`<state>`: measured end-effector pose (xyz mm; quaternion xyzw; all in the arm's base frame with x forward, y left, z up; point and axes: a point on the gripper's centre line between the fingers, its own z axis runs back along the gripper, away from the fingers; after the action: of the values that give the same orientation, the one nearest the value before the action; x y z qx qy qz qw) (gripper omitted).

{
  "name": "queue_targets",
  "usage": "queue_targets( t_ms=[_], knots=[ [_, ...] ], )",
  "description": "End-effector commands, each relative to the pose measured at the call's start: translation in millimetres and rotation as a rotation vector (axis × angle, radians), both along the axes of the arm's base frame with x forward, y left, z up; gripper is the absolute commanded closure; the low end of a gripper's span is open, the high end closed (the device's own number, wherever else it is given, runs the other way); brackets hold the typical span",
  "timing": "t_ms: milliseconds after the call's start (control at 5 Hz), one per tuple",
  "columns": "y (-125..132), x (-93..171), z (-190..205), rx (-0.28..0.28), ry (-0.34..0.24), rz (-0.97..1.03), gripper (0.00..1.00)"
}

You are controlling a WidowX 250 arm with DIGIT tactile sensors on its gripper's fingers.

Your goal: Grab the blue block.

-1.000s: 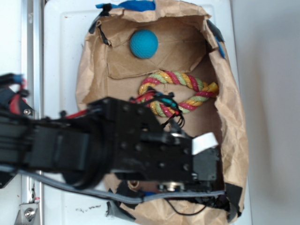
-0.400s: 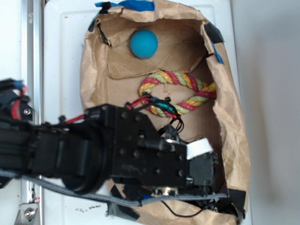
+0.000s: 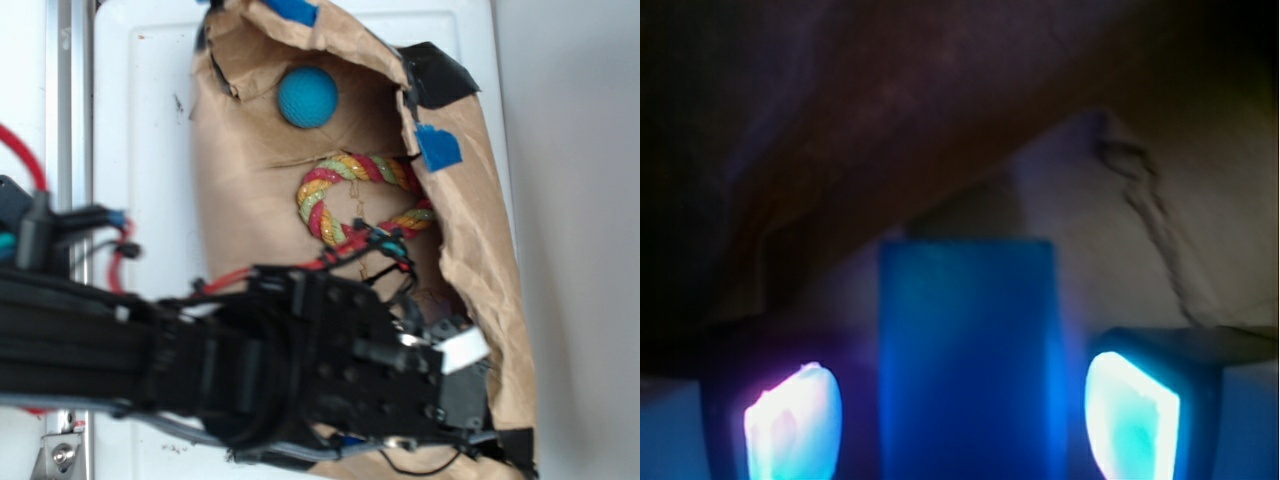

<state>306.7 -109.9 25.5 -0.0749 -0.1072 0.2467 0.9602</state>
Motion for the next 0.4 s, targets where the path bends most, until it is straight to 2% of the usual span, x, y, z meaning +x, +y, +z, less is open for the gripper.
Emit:
queue_targets(
  t_ms=[0, 200],
  knots=[
    [-9.0, 6.0, -7.2, -0.007, 0.034, -0.031, 1.0],
    [7.6, 3.2, -10.3, -0.008, 0.019, -0.032, 1.0]
  ],
)
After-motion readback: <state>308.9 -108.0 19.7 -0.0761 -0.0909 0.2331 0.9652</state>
